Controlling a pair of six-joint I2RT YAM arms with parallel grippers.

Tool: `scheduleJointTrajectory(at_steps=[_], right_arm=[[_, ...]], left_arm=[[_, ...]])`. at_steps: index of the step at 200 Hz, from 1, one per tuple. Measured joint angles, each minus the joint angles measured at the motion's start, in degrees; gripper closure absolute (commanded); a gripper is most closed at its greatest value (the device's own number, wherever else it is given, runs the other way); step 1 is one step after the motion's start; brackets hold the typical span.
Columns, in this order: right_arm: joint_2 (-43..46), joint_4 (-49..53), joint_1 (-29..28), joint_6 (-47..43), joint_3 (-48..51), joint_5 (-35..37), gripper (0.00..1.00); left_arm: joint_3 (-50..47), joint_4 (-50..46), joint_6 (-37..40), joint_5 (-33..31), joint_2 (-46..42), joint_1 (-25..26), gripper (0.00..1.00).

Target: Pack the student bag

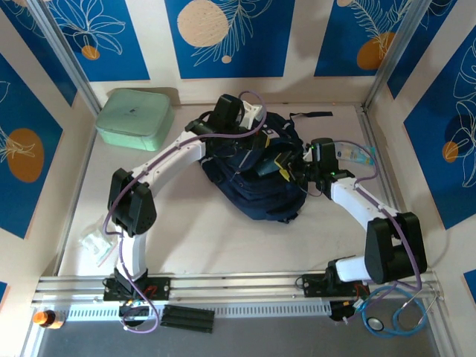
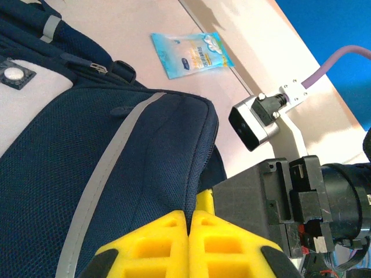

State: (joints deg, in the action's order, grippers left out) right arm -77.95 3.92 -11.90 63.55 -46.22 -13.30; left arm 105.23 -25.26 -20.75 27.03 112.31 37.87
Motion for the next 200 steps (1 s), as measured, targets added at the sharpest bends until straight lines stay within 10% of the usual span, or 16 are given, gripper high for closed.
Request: scheduleJointTrajectory(at_steps=[100, 154, 200], right_arm=[[-11.7, 3.7, -2.9, -2.3, -9.8, 0.7, 0.81], [-10.3, 2.0, -3.1, -2.4, -9.2, 1.6, 0.63], [8.4, 11.4, -2.6, -4.0, -2.6, 7.7, 0.44]], left_arm=[[-1.3, 0.9, -0.6, 1.0, -0.1, -0.3, 1.00], [-4.0, 3.5, -1.5, 1.0, -0.9, -0.7, 1.00], [-11.1, 6.5, -0.7, 1.0, -3.5, -0.7, 0.50]])
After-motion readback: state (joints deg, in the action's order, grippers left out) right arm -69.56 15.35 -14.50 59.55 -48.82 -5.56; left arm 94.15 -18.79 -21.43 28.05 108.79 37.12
